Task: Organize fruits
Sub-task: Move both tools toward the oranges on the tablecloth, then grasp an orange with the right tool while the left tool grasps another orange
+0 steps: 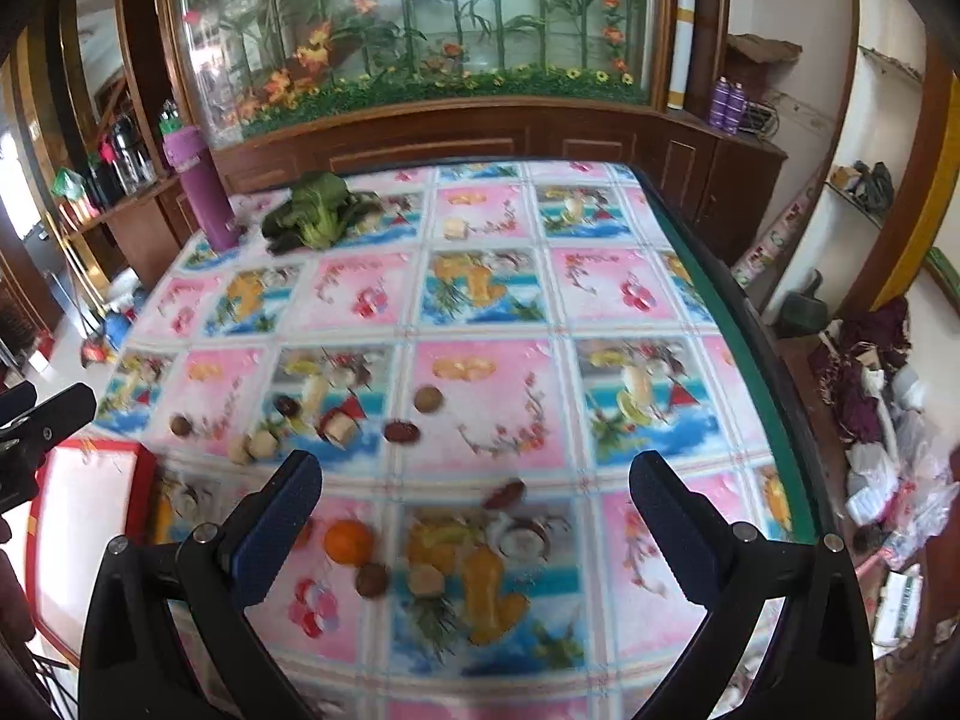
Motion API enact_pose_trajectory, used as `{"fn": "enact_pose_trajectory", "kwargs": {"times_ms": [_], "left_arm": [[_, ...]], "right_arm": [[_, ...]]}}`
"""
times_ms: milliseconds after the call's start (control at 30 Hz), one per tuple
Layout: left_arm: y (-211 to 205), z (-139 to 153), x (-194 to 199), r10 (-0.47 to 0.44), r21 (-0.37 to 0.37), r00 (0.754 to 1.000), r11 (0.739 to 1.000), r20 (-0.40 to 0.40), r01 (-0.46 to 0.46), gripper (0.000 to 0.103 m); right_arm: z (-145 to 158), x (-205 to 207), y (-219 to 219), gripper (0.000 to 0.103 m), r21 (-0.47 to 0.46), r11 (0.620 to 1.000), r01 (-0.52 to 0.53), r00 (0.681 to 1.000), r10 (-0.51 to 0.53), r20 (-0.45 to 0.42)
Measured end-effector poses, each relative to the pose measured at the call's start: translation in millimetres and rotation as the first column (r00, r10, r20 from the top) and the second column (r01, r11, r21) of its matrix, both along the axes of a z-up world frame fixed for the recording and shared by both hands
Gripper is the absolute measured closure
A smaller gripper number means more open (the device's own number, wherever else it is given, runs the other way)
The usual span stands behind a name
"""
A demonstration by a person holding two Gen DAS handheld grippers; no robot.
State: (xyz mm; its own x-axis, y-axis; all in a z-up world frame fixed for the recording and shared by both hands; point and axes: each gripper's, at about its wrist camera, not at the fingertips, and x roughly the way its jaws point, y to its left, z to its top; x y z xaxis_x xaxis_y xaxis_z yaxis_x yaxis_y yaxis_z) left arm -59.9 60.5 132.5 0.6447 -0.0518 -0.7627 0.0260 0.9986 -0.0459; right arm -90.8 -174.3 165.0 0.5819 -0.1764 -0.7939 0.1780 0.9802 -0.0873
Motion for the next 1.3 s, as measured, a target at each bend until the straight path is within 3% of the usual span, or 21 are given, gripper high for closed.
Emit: {"fn": "enact_pose_trajectory", "kwargs": {"times_ms": [100, 333, 433, 567, 833, 1067, 1233, 1300], "left_arm": [[1, -21, -8, -0.024, -0.013, 0.998, 1.000, -0.050, 0.024, 0.000], [-20, -30, -11, -0.026, 0.168, 0.987, 0.984, -0.158, 0.053, 0.000], [-26, -31, -19, 0.041, 0.207, 0.985, 0.978, -0.166, -0.006, 0.000], [-44, -34, -26, 0.068, 0.245, 0.985, 0.969, -0.161, -0.027, 0.000], [-63, -32, -9, 0.090, 0.198, 0.982, 0.979, -0.166, -0.056, 0.000], [-47, -54, 2, 0.074, 0.146, 0.964, 0.989, -0.256, -0.037, 0.000], [-38, -60, 4, 0.028, 0.137, 0.957, 0.991, -0.290, 0.013, 0.006], [-30, -60, 5, 0.023, 0.128, 0.955, 0.992, -0.296, 0.016, 0.006]], "right_arm": [[-6, -19, -2, 0.001, -0.010, 1.000, 0.001, 1.000, -0.002, -0.027], [-26, -18, -14, 0.002, 0.054, 0.990, -0.128, 0.991, 0.130, -0.039], [-33, -5, -19, 0.009, 0.082, 0.973, -0.214, 0.974, 0.219, -0.060], [-31, 4, -23, 0.010, 0.107, 0.950, -0.294, 0.953, 0.299, -0.035], [-36, 24, -1, 0.010, 0.124, 0.880, -0.459, 0.883, 0.467, -0.044], [-58, 46, 22, 0.011, 0.186, 0.838, -0.512, 0.838, 0.536, -0.106], [-83, 65, 39, 0.034, 0.268, 0.833, -0.485, 0.819, 0.540, -0.196], [-88, 66, 42, 0.035, 0.293, 0.833, -0.470, 0.818, 0.536, -0.210]]}}
